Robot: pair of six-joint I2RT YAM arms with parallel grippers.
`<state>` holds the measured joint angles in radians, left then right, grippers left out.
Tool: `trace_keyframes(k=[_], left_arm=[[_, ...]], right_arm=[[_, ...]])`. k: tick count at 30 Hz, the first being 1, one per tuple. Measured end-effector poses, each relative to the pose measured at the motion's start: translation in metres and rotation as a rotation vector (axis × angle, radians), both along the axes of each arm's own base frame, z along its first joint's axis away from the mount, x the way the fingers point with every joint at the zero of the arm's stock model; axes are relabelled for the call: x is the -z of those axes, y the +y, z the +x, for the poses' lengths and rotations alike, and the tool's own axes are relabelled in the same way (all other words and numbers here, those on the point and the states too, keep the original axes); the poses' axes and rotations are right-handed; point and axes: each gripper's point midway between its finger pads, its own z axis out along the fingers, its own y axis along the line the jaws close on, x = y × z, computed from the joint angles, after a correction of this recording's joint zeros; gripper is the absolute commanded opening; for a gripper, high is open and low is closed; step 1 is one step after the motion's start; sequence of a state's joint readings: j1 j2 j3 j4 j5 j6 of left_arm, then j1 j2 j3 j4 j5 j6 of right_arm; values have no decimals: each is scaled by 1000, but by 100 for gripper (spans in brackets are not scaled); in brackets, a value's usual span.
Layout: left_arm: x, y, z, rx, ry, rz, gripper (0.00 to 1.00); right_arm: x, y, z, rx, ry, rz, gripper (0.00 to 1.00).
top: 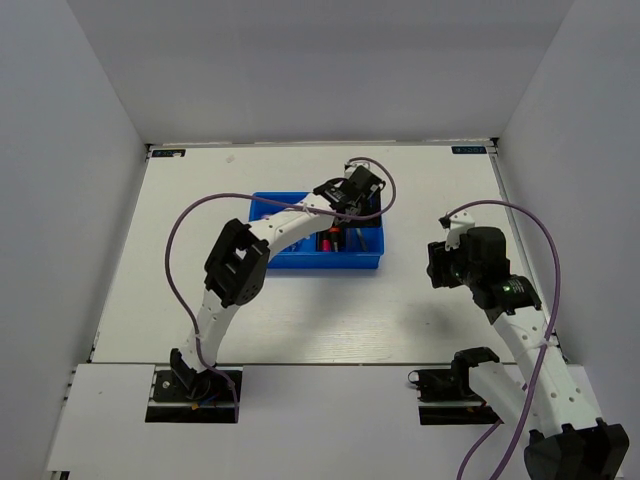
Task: Sort the stationery into containers
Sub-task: Place the pen in the storage box, then reset both arms
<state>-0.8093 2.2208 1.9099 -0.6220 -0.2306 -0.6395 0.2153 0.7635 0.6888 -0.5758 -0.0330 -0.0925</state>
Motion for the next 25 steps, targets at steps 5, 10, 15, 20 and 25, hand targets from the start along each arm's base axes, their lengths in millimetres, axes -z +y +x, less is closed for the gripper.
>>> trace_keyframes(k=[5,10,15,20,25], left_arm=[[-10,-2,-5,23,-11,-5,100],[-68,0,-27,106,-97,-29,100],[-155,19,-111,260,-250,-96,100],[-159,137,-155,177,-327,-59,100],[-86,272,-156,-84,-238,83,100]], right_arm=[[-1,0,0,-6,-5,-2,90],[2,-1,1,-7,5,-7,90],[8,2,1,-6,37,3,90],[8,7,-1,-2,50,38,90],[11,12,0,11,75,76,90]])
